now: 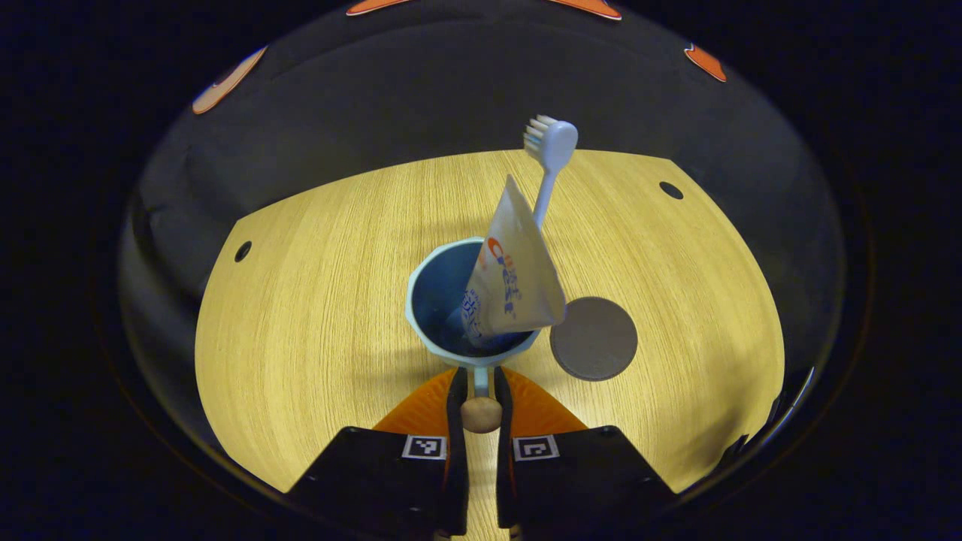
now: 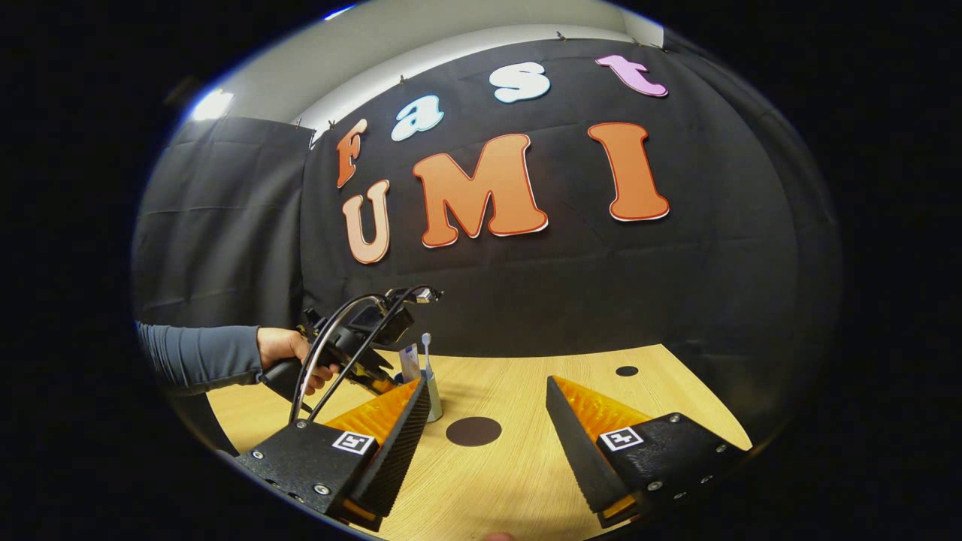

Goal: Put the toothbrush and toothpaste on the desktop into the cup, then pick up the cup and place it on the coaster on the desktop.

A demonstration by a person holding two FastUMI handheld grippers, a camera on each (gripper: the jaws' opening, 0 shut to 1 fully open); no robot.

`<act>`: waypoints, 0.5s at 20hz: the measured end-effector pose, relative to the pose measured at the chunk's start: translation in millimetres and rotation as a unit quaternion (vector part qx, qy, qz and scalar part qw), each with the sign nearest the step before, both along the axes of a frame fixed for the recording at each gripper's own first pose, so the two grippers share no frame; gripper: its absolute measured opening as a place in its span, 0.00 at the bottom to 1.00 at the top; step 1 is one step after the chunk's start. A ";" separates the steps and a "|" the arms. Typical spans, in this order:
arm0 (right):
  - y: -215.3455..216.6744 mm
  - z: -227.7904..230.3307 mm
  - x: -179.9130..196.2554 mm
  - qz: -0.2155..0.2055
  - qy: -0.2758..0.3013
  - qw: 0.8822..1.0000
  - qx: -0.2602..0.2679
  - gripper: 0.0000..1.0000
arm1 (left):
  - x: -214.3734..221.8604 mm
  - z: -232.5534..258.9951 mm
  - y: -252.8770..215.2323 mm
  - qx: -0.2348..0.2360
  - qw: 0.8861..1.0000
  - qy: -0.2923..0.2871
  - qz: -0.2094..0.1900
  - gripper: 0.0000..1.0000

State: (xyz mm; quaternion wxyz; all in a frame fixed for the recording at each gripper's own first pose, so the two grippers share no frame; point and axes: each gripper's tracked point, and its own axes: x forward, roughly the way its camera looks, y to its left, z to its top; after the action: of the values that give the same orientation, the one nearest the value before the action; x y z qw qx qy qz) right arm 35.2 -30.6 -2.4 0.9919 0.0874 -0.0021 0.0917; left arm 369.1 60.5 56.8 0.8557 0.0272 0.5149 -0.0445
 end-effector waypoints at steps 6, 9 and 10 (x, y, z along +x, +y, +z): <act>-4.1 -2.0 -2.1 -0.005 0.000 1.000 -0.010 0.93 | 15.5 20.9 -18.6 -0.015 0.999 -0.016 -0.033 0.18; -7.1 -0.9 -2.9 -0.010 -0.001 1.000 -0.014 0.93 | 11.8 5.6 -25.3 -0.020 0.998 -0.021 -0.052 0.19; -9.6 -2.0 -4.3 -0.013 -0.001 1.000 -0.014 0.93 | 11.2 4.5 -27.8 -0.021 0.998 -0.021 -0.059 0.19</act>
State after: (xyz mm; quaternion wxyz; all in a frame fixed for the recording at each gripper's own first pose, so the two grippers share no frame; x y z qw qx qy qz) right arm 30.8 -40.2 -4.4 0.9942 0.0731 -0.0028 0.0791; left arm 380.3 32.8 61.3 0.8625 0.0401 0.4935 -0.1048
